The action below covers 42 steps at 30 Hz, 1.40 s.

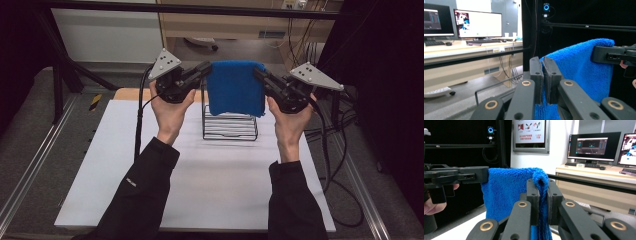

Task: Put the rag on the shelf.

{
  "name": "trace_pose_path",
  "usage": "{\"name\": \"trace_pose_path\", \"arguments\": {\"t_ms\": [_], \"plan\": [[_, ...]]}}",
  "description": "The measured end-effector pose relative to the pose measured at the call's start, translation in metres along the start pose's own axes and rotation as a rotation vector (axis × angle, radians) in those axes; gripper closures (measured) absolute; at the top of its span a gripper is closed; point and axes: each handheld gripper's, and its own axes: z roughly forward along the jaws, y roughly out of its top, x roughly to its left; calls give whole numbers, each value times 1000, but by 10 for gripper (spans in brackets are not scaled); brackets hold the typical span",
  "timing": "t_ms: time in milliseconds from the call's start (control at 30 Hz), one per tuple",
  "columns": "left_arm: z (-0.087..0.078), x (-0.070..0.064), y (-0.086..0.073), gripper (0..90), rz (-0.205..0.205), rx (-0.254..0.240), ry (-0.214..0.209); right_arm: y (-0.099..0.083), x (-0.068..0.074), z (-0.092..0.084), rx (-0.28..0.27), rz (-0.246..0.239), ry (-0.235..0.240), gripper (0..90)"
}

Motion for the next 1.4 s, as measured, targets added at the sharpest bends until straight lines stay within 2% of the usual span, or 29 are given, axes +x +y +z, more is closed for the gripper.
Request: {"name": "trace_pose_path", "arguments": {"t_ms": [267, 467, 567, 633, 867, 967, 1200, 1400], "plan": [[8, 4, 12, 863, 2, -17, 11, 12, -6, 8, -18, -5, -6, 842], [17, 9, 19, 863, -17, -27, 12, 20, -11, 12, -26, -12, -7, 842], [21, 11, 23, 863, -3, -19, 15, 24, -14, 15, -28, -19, -10, 842], [23, 12, 26, 863, -12, -26, 16, 26, -16, 17, -26, -13, -6, 841], [30, 17, 38, 863, -5, -30, 27, 37, -21, 22, -31, -25, -8, 841], [33, 20, 44, 863, 7, -24, 34, 41, -23, 26, -36, -20, -6, 841], [43, 30, 50, 863, -5, -21, 48, 47, -30, 40, -41, -20, -11, 841], [51, 38, 53, 863, 7, -13, 76, 48, -36, 52, -34, -27, -12, 841]]}}
